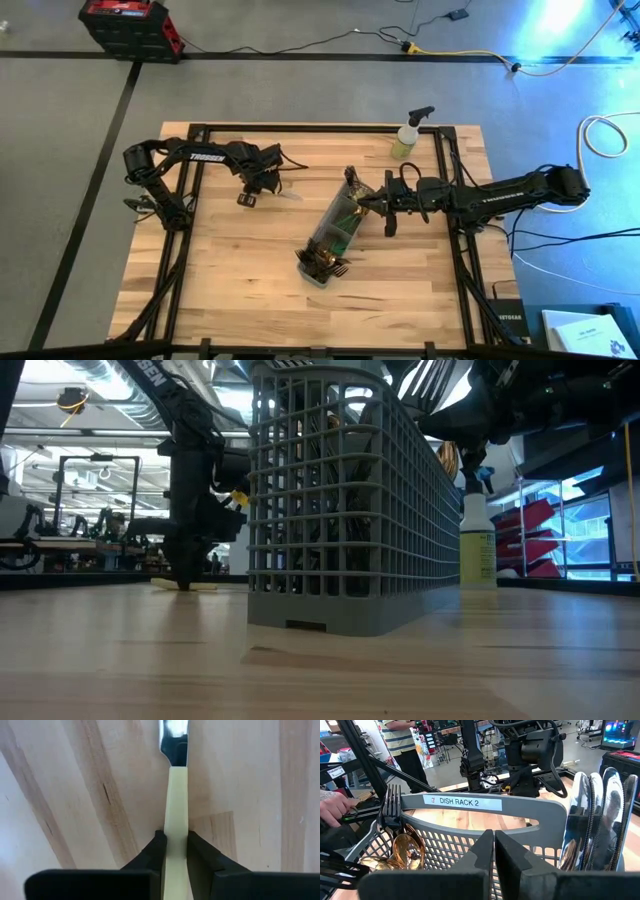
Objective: Sort silverware
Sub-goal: Put the table knife into the silverware tray
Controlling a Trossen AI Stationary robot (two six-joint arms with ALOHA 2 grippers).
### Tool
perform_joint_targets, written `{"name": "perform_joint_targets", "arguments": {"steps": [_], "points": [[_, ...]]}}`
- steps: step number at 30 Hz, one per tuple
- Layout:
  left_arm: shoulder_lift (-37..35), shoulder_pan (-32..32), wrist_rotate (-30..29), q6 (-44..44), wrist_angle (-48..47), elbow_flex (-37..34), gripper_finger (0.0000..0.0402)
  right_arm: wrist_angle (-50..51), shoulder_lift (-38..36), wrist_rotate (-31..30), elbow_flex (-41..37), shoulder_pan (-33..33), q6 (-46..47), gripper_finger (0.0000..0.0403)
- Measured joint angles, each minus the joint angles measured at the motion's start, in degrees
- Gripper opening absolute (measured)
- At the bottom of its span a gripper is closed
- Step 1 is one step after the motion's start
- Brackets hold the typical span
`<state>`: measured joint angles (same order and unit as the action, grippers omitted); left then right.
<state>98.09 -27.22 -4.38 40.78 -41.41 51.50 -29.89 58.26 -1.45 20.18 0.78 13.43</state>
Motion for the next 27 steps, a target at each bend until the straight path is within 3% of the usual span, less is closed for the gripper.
{"name": "perform_joint_targets", "arguments": {"steps": [9,19,27], "points": [[-5.1,1.4,0.4,-4.7,-2.0,-0.2,0.0001,0.0,0.0,0.0,0.0,0.3,0.1,0.0000],[-17.5,1.7,1.1,-8.0,-3.4,-0.1,0.0003,-0.1,0.0,-0.2,0.0,0.9,-0.2,0.0000],[-18.6,2.2,-0.7,-12.9,-2.5,-2.6,0.0019,-0.2,0.0,-0.3,0.0,0.9,0.0,0.0000]]}}
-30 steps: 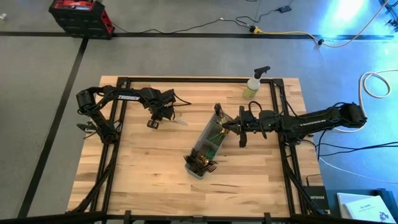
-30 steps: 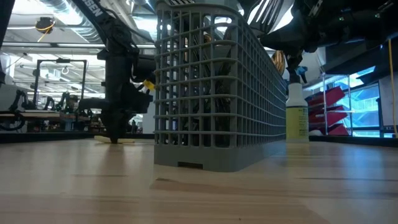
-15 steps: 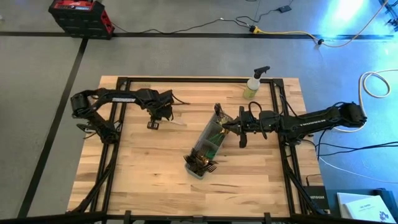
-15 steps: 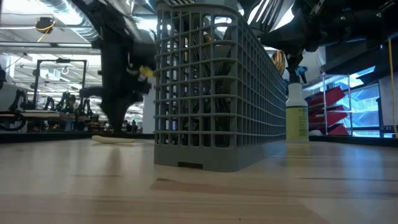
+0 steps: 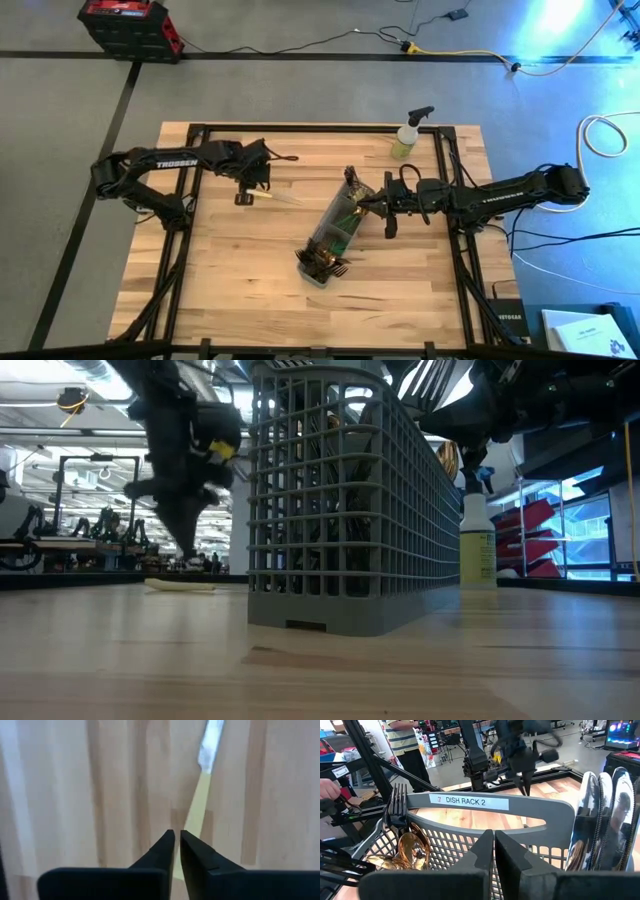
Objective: Sort silverware
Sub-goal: Put the table knife into the silverware tray
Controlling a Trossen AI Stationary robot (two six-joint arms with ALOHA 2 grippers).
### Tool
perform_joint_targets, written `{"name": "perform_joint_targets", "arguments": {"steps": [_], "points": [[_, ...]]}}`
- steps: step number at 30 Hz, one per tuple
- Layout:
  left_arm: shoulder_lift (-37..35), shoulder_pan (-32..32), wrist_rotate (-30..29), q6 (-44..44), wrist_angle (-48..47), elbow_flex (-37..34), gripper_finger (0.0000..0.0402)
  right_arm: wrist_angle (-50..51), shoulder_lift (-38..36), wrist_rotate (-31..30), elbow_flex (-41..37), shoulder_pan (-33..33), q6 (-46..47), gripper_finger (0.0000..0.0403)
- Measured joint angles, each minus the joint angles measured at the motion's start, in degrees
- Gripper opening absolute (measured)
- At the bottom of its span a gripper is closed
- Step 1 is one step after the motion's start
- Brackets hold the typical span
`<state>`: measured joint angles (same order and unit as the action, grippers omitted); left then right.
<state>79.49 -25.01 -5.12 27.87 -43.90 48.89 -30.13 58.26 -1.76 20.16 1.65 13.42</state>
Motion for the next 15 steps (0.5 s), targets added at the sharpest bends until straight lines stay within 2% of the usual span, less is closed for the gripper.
{"name": "perform_joint_targets", "arguments": {"steps": [9,12,15], "points": [[0.0,0.1,-1.1,3.1,10.2,-8.2,0.0119,0.0,0.0,-0.1,0.0,0.3,0.0,0.0000],[0.7,-0.7,-0.3,5.2,9.3,-9.1,0.0141,-0.1,0.0,-0.1,0.0,0.3,0.0,0.0000],[1.5,-1.7,-1.7,5.5,7.0,-9.2,0.0147,-0.1,0.0,-0.1,0.0,0.3,0.0,0.0000]]}}
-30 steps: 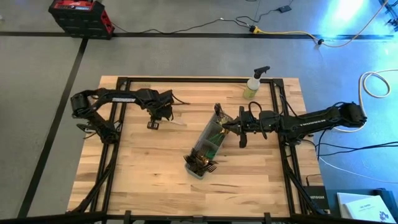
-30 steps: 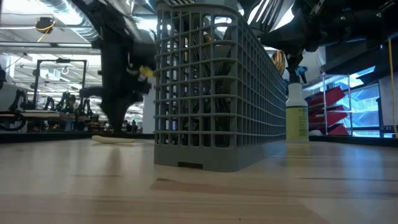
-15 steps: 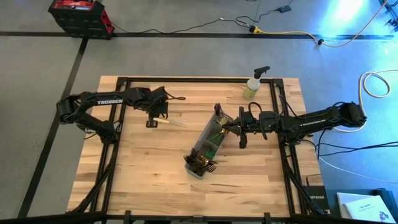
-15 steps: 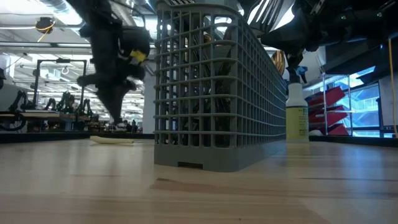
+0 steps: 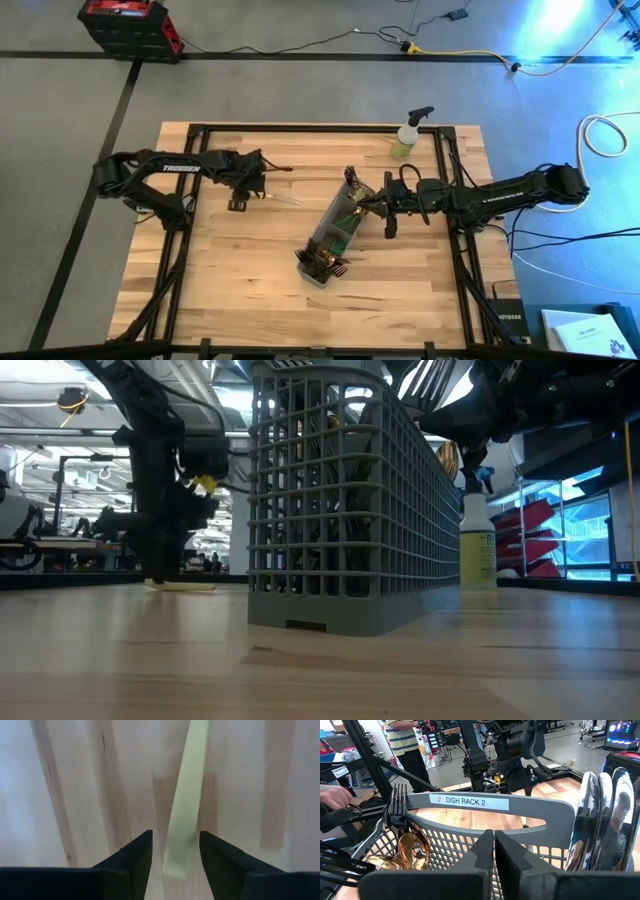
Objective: Sort silverware
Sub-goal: Put the table knife into the silverware tray
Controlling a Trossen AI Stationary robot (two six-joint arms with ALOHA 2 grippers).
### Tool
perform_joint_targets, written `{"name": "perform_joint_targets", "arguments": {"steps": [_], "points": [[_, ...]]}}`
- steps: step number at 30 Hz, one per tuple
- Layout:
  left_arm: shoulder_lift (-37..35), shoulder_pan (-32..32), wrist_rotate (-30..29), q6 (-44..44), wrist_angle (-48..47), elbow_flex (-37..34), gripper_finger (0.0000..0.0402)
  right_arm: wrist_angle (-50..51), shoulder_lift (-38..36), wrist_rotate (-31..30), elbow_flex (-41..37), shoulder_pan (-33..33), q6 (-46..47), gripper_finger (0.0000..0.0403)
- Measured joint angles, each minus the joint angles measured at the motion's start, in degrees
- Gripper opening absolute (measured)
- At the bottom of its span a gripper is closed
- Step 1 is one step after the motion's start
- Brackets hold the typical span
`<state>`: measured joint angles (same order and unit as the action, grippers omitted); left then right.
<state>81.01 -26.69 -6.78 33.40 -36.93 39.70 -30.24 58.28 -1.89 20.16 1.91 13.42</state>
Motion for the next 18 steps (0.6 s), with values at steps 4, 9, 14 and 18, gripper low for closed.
{"name": "perform_joint_targets", "arguments": {"steps": [4,9,14,18], "points": [[0.1,-1.2,0.0,0.6,-1.9,0.0,0.0144,0.0,0.0,0.0,0.0,0.0,0.0,0.0000],[0.7,-2.1,2.4,1.5,-1.9,0.0,0.0129,0.0,0.0,0.0,0.0,0.0,0.0,0.0000],[3.1,-2.3,2.5,2.2,-0.6,0.1,0.0112,-0.1,0.0,0.0,0.0,0.0,0.0,0.0000],[4.6,-2.3,2.6,2.8,-0.7,0.3,0.0086,0.0,0.0,0.0,0.0,0.0,0.0,0.0000]]}}
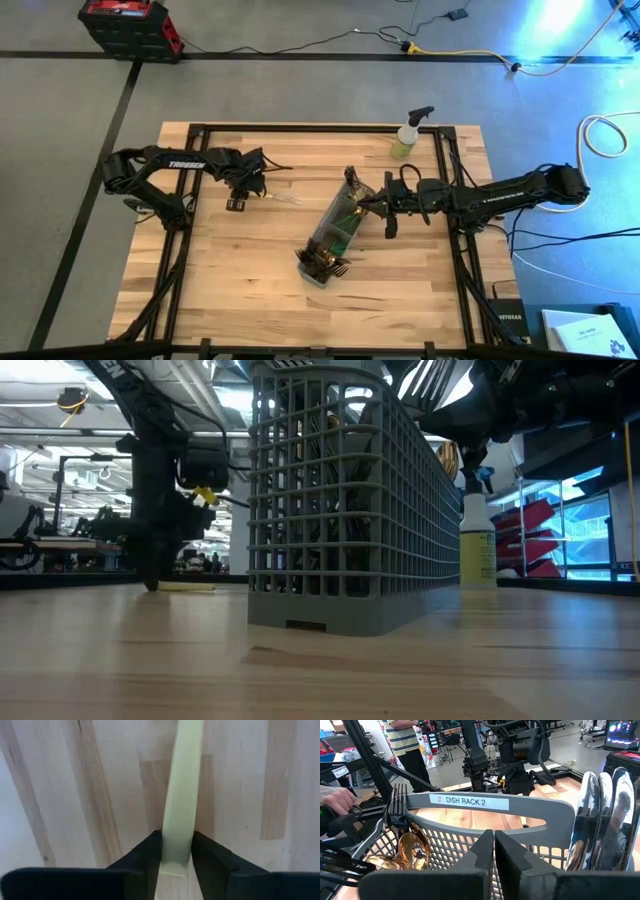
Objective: Sort silverware
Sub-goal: Put the table knife into the silverware tray
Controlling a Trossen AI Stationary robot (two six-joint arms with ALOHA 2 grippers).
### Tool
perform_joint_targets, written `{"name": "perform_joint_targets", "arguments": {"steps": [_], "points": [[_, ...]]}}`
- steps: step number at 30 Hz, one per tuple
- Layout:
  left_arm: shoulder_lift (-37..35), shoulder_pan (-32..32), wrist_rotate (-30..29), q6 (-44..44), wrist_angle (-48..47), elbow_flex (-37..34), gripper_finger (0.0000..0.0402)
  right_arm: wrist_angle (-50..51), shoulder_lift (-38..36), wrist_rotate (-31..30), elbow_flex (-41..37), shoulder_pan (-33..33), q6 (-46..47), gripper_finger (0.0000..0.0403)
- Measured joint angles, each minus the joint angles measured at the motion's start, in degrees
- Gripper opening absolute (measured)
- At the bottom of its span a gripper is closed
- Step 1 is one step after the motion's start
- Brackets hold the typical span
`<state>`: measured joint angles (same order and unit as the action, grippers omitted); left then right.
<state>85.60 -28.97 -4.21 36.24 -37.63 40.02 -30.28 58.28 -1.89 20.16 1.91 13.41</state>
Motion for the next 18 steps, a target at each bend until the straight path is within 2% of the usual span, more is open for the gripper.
{"name": "perform_joint_targets", "arguments": {"steps": [5,16,18], "points": [[-0.1,0.0,0.0,0.1,-0.7,0.7,0.0050,0.0,0.0,0.0,0.0,0.0,-0.2,0.0000],[0.0,0.2,-0.2,-2.4,-0.4,2.2,0.0035,0.0,0.0,0.0,0.0,0.0,-0.2,0.0000],[-0.1,0.2,1.2,-2.8,-1.0,2.4,0.0029,0.0,0.0,0.0,0.0,0.0,-0.2,0.0000]]}}
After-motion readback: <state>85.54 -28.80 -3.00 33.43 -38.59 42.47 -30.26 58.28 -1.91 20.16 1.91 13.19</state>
